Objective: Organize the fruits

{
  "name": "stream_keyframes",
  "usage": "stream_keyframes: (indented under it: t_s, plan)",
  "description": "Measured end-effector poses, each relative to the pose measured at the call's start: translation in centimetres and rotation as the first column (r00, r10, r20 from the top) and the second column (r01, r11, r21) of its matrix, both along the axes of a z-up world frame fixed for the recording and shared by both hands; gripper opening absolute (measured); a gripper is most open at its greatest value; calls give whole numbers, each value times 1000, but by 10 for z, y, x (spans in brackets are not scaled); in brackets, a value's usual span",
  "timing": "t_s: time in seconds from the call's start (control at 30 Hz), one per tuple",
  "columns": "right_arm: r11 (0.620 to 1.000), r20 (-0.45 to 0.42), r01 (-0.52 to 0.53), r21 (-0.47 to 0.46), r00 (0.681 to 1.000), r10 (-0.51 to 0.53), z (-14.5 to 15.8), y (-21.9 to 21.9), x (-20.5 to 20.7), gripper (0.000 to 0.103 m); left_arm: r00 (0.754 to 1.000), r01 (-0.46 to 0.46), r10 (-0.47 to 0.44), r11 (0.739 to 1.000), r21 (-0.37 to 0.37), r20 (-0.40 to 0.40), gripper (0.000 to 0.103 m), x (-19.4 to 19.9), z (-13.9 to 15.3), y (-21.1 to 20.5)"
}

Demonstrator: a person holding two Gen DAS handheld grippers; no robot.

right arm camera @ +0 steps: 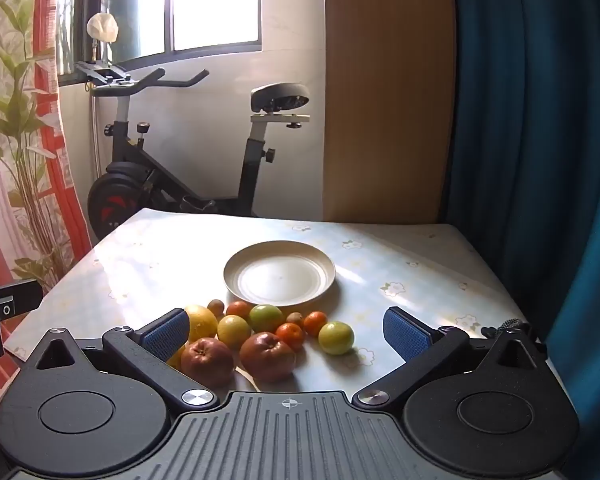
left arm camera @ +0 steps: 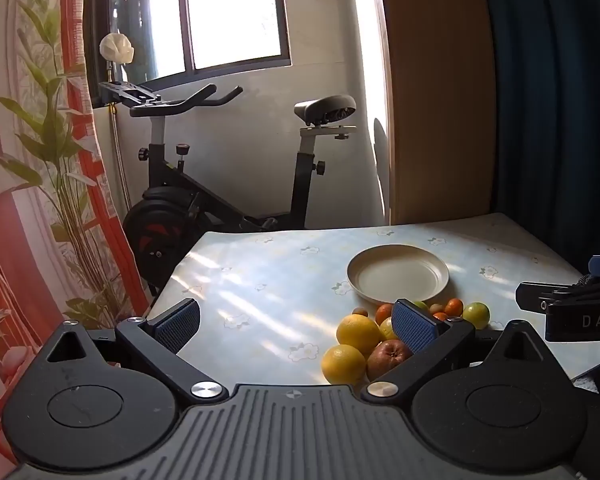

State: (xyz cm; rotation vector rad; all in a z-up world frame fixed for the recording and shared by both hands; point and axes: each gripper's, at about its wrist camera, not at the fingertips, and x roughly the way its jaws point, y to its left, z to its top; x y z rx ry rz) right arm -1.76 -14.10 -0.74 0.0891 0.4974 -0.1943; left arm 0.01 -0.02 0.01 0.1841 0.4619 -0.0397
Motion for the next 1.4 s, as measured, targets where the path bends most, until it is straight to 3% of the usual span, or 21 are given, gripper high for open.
stream_keyframes:
  t_s: [1.4]
  plan:
    - [1000, 11, 1, -19, 1000, -1, 1, 1, -3, 103, 999, -12, 14, 999, -51, 34, 103, -1, 2, -6]
